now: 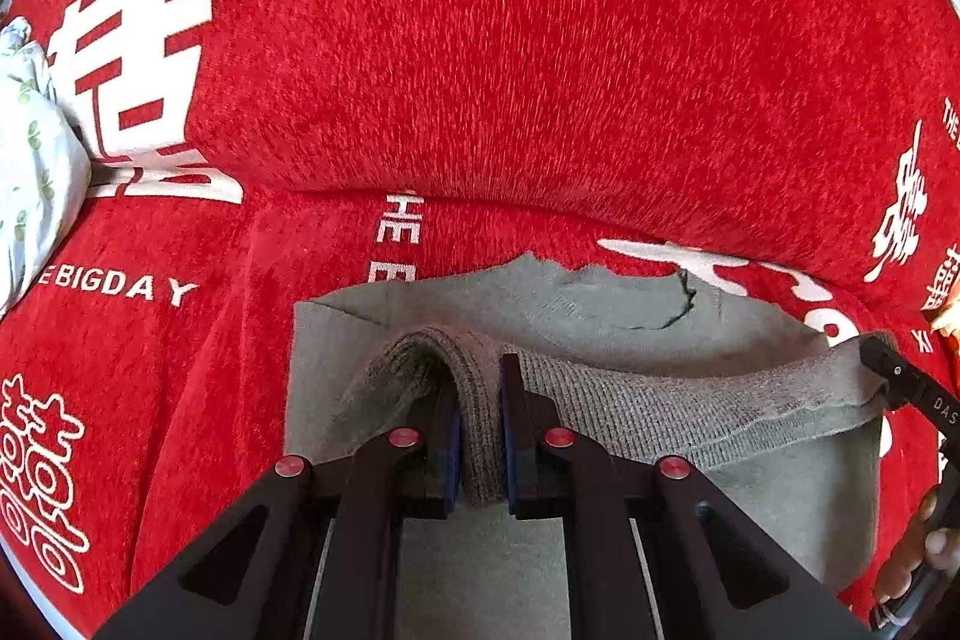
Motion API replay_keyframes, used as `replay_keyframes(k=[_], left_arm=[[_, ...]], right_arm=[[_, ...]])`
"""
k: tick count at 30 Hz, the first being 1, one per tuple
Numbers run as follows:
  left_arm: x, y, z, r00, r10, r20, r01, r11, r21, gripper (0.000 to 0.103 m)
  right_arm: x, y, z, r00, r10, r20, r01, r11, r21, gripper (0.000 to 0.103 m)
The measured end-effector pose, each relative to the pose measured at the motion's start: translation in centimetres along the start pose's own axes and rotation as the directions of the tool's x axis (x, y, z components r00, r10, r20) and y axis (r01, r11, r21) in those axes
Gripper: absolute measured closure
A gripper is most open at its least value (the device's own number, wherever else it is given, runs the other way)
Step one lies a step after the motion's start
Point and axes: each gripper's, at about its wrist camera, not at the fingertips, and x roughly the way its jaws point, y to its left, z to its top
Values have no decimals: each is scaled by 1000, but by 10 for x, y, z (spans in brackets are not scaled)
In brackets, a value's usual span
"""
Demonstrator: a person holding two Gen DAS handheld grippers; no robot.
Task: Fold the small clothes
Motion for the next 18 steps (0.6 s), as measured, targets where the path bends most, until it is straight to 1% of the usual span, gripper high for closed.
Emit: replay_keyframes(k=[7,18], left_arm=[[22,3,-1,1000,8,-29,-8,1000,-1,91],[46,8,-6,998,-4,-66,4,1000,-1,91]], right_arm=[[19,-3,-2,1000,-17,-27,17,1000,-1,92],[42,-11,-5,997,-34,-67,35,999,6,92]])
